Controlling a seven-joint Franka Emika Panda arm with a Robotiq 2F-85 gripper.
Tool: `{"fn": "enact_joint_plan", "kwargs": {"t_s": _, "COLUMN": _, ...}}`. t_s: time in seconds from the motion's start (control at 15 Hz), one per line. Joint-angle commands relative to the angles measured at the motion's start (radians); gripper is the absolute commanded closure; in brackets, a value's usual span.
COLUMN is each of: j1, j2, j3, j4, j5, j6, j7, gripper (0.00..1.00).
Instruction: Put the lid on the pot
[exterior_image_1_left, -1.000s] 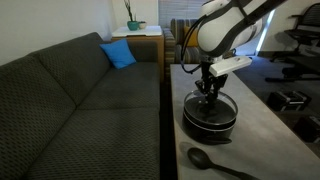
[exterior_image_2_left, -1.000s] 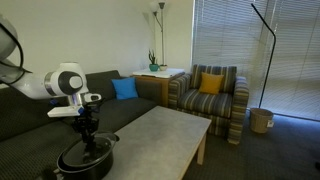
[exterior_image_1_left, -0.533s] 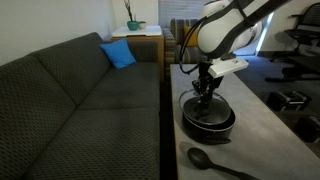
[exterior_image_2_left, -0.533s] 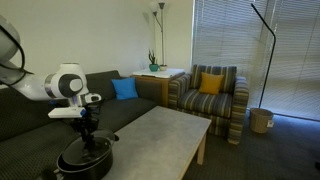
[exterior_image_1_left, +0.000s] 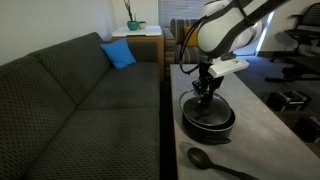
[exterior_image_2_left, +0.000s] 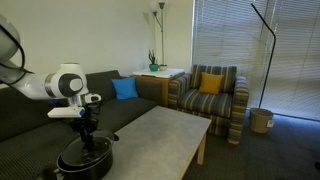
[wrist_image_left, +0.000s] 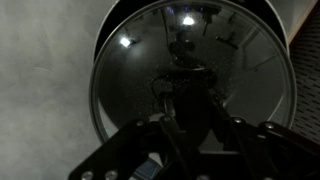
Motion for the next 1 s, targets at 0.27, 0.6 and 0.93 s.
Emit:
{"fn": "enact_joint_plan", "kwargs": {"t_s": 0.27, "j1": -0.012, "j2": -0.032, "j3": 0.017, "j4": -0.053, "j5": 0.013, "j6": -0.065, "j7": -0.008, "gripper": 0.86}}
{"fn": "enact_joint_plan", "kwargs": {"t_s": 0.6, "j1": -0.021, "j2": -0.039, "j3": 0.031, "j4": -0.058, "j5": 0.016, "j6": -0.118, "j7": -0.037, "gripper": 0.86}}
{"fn": "enact_joint_plan", "kwargs": {"t_s": 0.93, "j1": -0.033, "j2": -0.025, "j3": 0.037, "j4": -0.031, "j5": 0.017, "j6": -0.172, "j7": -0.060, "gripper": 0.86}}
